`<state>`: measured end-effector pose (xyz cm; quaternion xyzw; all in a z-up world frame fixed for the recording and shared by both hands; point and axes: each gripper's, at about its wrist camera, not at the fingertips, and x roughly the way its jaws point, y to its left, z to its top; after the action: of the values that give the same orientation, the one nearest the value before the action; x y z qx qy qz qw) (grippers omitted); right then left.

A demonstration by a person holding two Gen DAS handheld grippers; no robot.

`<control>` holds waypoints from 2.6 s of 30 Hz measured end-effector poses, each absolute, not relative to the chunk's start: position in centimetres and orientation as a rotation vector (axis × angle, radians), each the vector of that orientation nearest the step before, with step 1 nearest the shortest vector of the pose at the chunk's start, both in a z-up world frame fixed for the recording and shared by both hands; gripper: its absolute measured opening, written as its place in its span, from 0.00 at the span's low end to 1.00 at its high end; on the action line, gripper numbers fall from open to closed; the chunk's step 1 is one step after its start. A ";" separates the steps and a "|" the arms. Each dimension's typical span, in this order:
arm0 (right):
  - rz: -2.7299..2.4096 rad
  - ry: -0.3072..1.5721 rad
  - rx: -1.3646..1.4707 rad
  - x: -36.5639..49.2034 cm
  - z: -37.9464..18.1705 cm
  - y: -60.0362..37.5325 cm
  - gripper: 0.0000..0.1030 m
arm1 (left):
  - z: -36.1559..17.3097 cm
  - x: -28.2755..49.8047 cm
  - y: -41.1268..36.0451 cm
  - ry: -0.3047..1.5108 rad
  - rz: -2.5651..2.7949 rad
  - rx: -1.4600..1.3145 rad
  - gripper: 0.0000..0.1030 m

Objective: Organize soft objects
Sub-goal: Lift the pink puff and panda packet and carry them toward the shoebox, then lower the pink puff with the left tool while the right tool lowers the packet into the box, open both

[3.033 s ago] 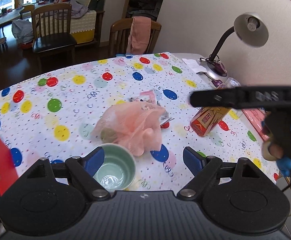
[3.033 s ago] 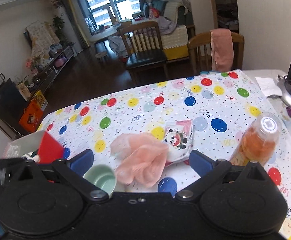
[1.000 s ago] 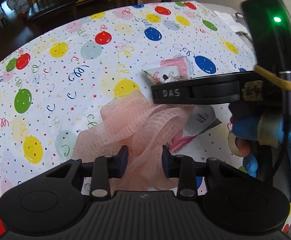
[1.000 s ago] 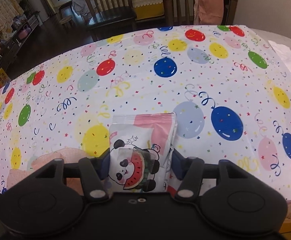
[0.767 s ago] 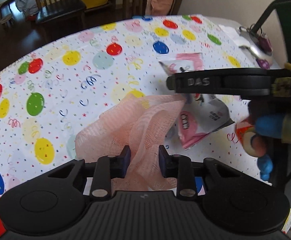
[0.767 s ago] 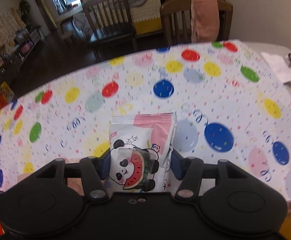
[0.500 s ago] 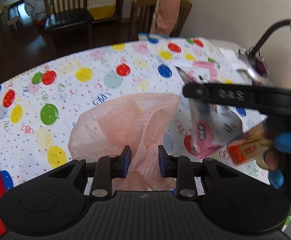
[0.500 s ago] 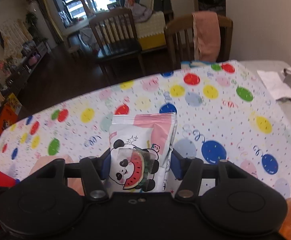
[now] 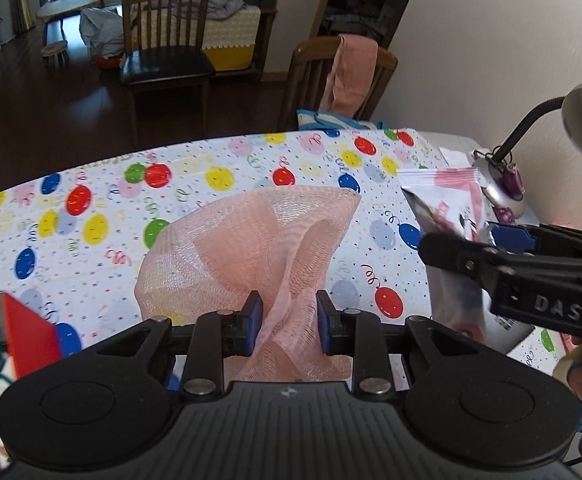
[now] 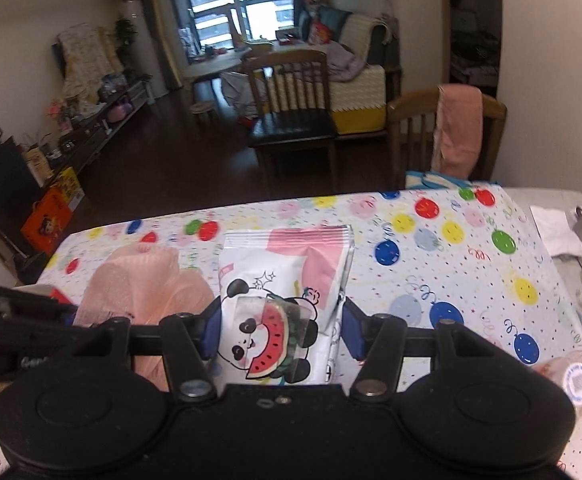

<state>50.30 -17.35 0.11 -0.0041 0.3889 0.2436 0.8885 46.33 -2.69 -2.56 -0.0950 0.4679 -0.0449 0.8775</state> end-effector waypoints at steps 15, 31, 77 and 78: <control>0.665 0.750 -0.109 42.9 4.4 -11.4 0.55 | 1.5 38.4 4.5 0.902 -0.057 -0.255 0.26; 0.796 0.727 -0.164 38.2 6.0 -1.7 0.55 | 3.2 30.5 14.8 0.872 0.014 -0.298 0.26; 0.850 0.895 -0.321 32.6 -4.6 20.3 0.62 | -2.7 19.2 30.1 0.874 0.186 -0.339 0.27; 0.854 0.887 -0.319 32.4 -4.3 20.2 0.65 | -2.7 19.0 30.0 0.870 0.190 -0.336 0.27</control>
<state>32.41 20.15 -4.29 -0.1490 0.4142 0.3989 0.8045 19.05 30.03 -2.69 -0.1617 0.4186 0.0913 0.8890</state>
